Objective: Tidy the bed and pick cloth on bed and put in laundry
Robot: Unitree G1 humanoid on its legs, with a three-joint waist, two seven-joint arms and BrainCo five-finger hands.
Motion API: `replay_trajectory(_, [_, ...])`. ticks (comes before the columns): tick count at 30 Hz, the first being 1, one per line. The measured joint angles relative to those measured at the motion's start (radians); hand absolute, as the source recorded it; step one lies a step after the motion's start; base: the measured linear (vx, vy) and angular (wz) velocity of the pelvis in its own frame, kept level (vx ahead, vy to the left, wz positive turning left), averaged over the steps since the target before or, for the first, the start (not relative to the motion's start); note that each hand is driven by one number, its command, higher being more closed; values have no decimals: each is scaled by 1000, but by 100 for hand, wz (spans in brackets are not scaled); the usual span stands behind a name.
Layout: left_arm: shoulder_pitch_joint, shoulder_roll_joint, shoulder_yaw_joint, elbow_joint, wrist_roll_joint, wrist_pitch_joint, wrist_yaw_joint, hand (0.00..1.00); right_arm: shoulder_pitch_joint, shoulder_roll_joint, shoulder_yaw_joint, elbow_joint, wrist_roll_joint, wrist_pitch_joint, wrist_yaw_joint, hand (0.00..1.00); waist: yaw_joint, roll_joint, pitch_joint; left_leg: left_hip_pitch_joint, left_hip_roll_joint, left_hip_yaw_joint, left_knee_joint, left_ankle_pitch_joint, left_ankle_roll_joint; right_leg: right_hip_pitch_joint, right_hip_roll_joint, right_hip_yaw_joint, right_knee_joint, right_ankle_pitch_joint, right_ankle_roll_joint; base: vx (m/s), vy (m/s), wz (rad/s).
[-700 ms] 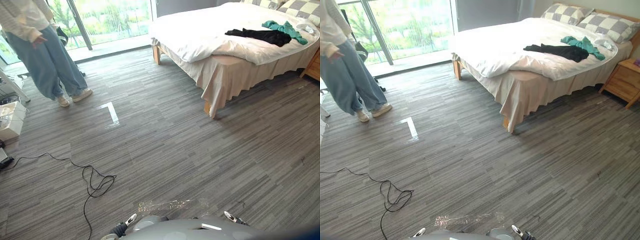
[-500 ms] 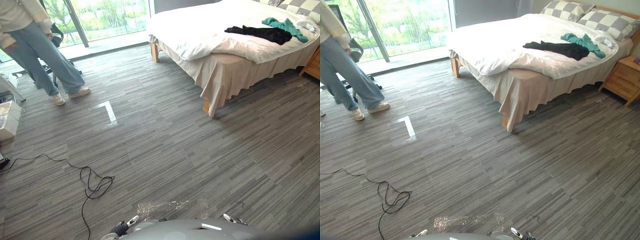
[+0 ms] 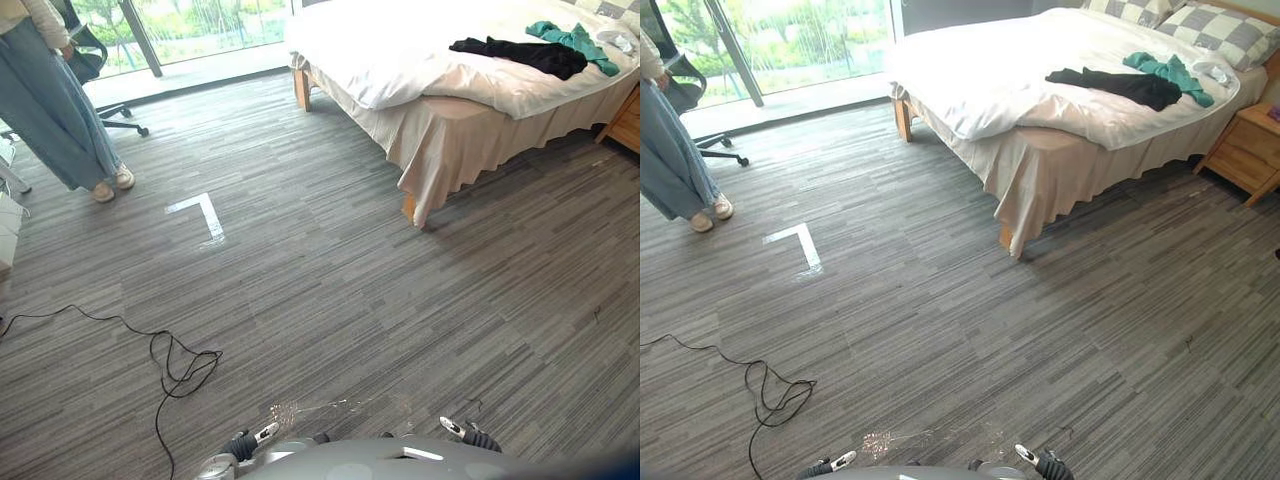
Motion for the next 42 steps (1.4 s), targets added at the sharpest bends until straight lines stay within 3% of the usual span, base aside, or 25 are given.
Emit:
replay_trajectory(9, [-2, 7, -24, 1, 2, 0, -1, 0, 6, 0, 2, -2, 34, 9, 0, 0, -3, -7, 3, -8, 4, 19, -7, 0, 0, -19, 6, 14, 3, -1, -5, -34, -20, -5])
replay_trajectory(11, [-19, 10, -31, 1, 3, 6, -2, 0, 5, 0, 1, -17, 38, 9, -1, 0, -5, -8, 19, -11, 5, 31, -7, -4, 4, -74, 2, 16, 104, -55, -1, -23, -30, -9])
replay_trajectory(13, [-33, 18, -39, 1, 13, 10, -2, 0, -7, 6, 0, -33, 47, 7, -7, 0, -7, -9, 40, -10, 2, 45, 12, -17, 14, -124, -15, 10, 222, -119, 35, -16, -20, -15])
replay_trajectory(14, [-42, 24, -54, 1, 29, 11, -2, 0, -6, 8, -2, -45, 71, 7, -17, 0, -10, -15, 61, -9, 2, 63, 33, -32, 20, -164, -36, -18, 317, -161, 92, -10, -12, -48])
replay_trajectory(15, [-44, 31, -64, 0, 32, 15, -2, 0, -18, 9, -11, -49, 103, 6, -30, 0, -5, -22, 75, -8, 4, 99, 54, -40, 30, -212, -73, -89, 408, -183, 112, -16, -3, -72])
replay_trajectory(17, [-48, 41, -63, 1, 32, 24, -1, 0, -27, 27, -27, -49, 149, 1, -44, 0, -5, -30, 94, -6, 8, 147, 97, -75, 17, -242, -122, -175, 445, -190, 76, 22, 2, -86])
replay_trajectory(18, [-51, 45, -65, 1, 32, 27, 0, 0, -25, 35, -42, -48, 167, 2, -49, 0, -9, -35, 98, -7, 25, 172, 137, -105, -1, -234, -121, -203, 429, -180, 34, 73, -37, -68])
replay_trajectory(19, [-49, 46, -71, 4, 34, 29, -1, 0, -24, 38, -49, -50, 179, 3, -51, 0, -20, -36, 99, -5, 45, 182, 156, -122, -11, -223, -105, -211, 418, -168, 20, 100, -108, -57])
replay_trajectory(20, [-64, 42, -72, 12, 34, 29, -1, 0, -27, 38, -62, -58, 190, 5, -53, 0, -32, -20, 115, 4, 71, 195, 165, -136, -11, -242, -94, -214, 477, -155, 43, 74, -124, -49])
replay_trajectory(21, [-92, 31, -72, 20, 33, 31, 0, 0, -27, 31, -81, -80, 198, 9, -56, 0, -38, 16, 157, 26, 108, 214, 176, -162, -17, -306, -88, -217, 596, -162, 50, 50, -117, -44])
replay_trajectory(23, [-105, 23, -73, 21, 30, 29, 0, 0, -22, 27, -87, -79, 205, 17, -65, 0, -50, 32, 172, 38, 162, 244, 201, -192, -49, -392, -98, -199, 586, -183, 27, 96, -106, -59])
replay_trajectory(27, [-111, 34, -65, 33, 31, 22, -2, 0, 32, 45, -99, -75, 215, 31, -75, 0, -54, 15, 196, 107, 245, 290, 234, -244, -137, -483, -164, -159, 371, -32, 70, 304, -251, -33])
replay_trajectory(28, [-116, 44, -65, 52, 31, 18, -3, 0, 64, 57, -105, -60, 212, 30, -69, 0, -57, 0, 195, 139, 255, 294, 241, -270, -158, -490, -202, -151, 325, -1, 95, 554, -494, -5])
replay_trajectory(29, [-121, 38, -60, 63, 30, 17, -3, 0, 90, 58, -118, -30, 198, 29, -58, 0, -65, 10, 195, 184, 287, 303, 237, -296, -144, -501, -208, -180, 392, 87, 78, 466, -428, 1])
replay_trajectory(30, [-120, 27, -57, 64, 29, 15, -4, 0, 95, 60, -126, -24, 189, 24, -51, 0, -75, 30, 194, 196, 305, 309, 239, -297, -114, -518, -195, -191, 452, 69, 66, 623, -501, -11])
replay_trajectory(31, [-119, 21, -54, 61, 29, 1, -12, 0, 90, 68, -144, -10, 169, 15, -38, 0, -79, 44, 187, 196, 321, 314, 262, -235, -86, -568, -188, -185, 567, -10, -5, 496, -426, -17])
replay_trajectory(32, [-123, 9, -43, 61, 29, -4, -13, 0, 88, 66, -166, -10, 141, 3, -28, 0, -92, 59, 185, 177, 348, 299, 319, -167, -92, -582, -179, -188, 631, -77, -26, 597, -521, -22])
replay_trajectory(33, [-125, -1, -38, 60, 29, -5, -13, 0, 88, 66, -177, -8, 124, -2, -23, 0, -99, 71, 178, 165, 366, 286, 348, -132, -88, -579, -168, -195, 645, -106, -35, 519, -462, -19])
replay_trajectory(35, [-128, -23, -21, 58, 16, -35, -34, 0, 79, 40, -187, 0, 67, -36, -1, 0, -107, 99, 160, 101, 435, 255, 532, 44, -95, -516, -106, -211, 626, -177, -64, 587, -417, -25])
replay_trajectory(36, [-127, -30, -13, 58, -3, -48, -37, 0, 72, 22, -180, 0, 42, -52, 0, 0, -107, 103, 158, 42, 443, 214, 673, 38, -106, -476, -74, -209, 585, -186, -79, 494, -303, -29])
replay_trajectory(38, [-126, -52, 26, 38, -25, -84, -43, 0, 40, -2, -150, 0, -7, -83, 0, 0, -104, 108, 156, -106, 396, 103, 945, -78, -119, -368, -15, -202, 464, -176, -99, 418, -198, -14])
replay_trajectory(39, [-125, -64, 40, -1, -41, -102, -46, 0, 17, -10, -126, 0, -28, -98, 2, 0, -83, 98, 161, -183, 330, 59, 1029, -147, -118, -282, 16, -185, 379, -157, -128, 433, -168, -9])
replay_trajectory(41, [-123, -84, 48, -63, -43, -123, -47, 0, -19, -26, -99, 0, -43, -105, 20, 0, -47, 81, 169, -277, 221, 63, 1015, -215, -97, -168, 34, -166, 287, -145, -150, 452, -129, -33])
replay_trajectory(42, [-120, -93, 52, -106, -42, -130, -51, 0, -45, -34, -89, -5, -43, -101, 31, 0, -15, 64, 178, -328, 163, 110, 926, -240, -82, -112, 35, -138, 255, -151, -152, 402, -85, -66])
